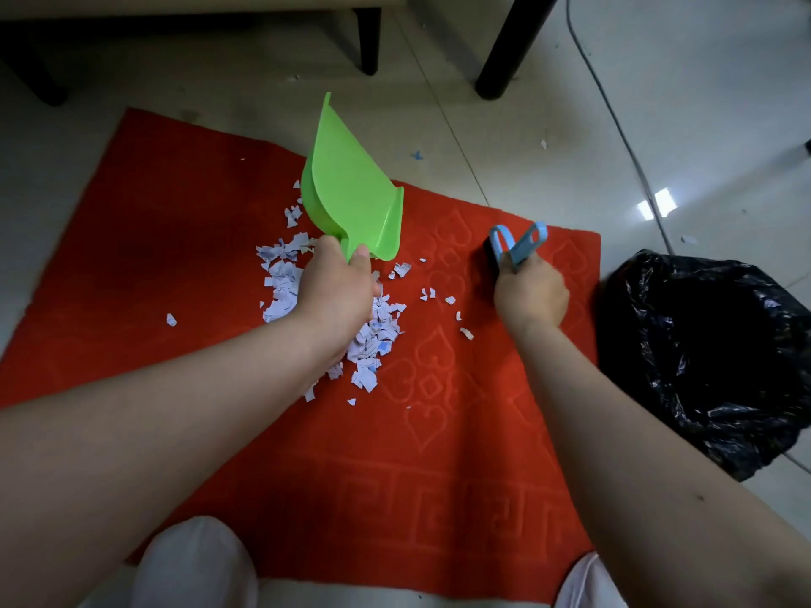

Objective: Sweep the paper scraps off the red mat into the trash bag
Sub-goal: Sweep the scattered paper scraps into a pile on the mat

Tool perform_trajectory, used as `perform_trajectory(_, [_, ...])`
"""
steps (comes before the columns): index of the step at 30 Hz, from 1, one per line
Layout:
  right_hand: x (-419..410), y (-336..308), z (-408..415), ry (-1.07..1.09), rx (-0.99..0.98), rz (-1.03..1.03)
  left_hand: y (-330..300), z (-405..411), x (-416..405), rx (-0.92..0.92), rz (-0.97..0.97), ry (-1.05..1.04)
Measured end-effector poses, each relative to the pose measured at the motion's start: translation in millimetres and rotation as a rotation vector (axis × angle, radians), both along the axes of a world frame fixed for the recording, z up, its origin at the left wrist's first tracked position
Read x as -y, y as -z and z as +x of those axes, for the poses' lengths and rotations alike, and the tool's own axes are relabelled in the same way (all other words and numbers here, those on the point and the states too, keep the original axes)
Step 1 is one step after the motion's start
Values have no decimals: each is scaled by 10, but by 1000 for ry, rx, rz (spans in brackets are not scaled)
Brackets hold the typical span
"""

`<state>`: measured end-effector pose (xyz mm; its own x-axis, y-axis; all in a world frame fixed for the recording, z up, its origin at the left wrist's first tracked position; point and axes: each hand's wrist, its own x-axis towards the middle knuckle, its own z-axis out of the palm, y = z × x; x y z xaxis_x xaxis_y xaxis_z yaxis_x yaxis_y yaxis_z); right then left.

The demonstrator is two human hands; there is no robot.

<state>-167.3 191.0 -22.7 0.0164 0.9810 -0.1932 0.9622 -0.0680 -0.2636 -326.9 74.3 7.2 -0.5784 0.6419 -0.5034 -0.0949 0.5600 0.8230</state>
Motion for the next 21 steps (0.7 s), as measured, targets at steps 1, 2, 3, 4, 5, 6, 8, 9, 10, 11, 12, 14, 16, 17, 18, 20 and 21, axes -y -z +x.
perform_trajectory(1, [40, 59, -60, -5, -11, -39, 7, -12, 9, 1, -1, -3])
perform_trajectory(2, [92, 112, -136, -26, -33, -76, 17, -22, 18, 2, -3, -7])
perform_trajectory(3, [145, 161, -220, -63, -59, -105, 25, -32, 27, 3, -3, -11])
perform_trajectory(4, [195, 183, -301, -115, -82, -123, 35, -38, 36, 8, -3, -15])
perform_trajectory(5, [231, 186, -368, -170, -101, -130, 39, -43, 46, 15, -4, -18])
perform_trajectory(6, [249, 156, -415, -213, -116, -122, 38, -48, 55, 23, -4, -23])
perform_trajectory(8, [209, 66, -418, -206, -150, -83, 27, -55, 77, 31, -3, -24])
perform_trajectory(9, [166, 33, -403, -176, -162, -45, 22, -78, 98, 27, 2, -24])
perform_trajectory(10, [120, 6, -370, -143, -155, -5, 24, -94, 110, 18, 5, -20])
perform_trajectory(11, [82, -3, -330, -109, -127, 21, 25, -109, 118, 6, 2, -15])
perform_trajectory(12, [69, 0, -302, -84, -80, 28, 30, -128, 131, -6, -4, -15])
perform_trajectory(14, [123, 28, -290, -84, 11, -11, 38, -148, 149, -6, -4, -32])
perform_trajectory(16, [271, 65, -379, -168, 22, -62, 47, -148, 159, -2, -5, -36])
perform_trajectory(17, [353, 103, -441, -240, 19, -89, 48, -140, 158, -3, -9, -34])
perform_trajectory(18, [430, 129, -498, -317, 14, -109, 51, -131, 159, -4, -13, -34])
perform_trajectory(20, [501, 115, -551, -374, -13, -107, 57, -115, 159, -13, -16, -37])
perform_trajectory(21, [479, 71, -529, -323, -53, -91, 59, -111, 166, -15, -15, -36])
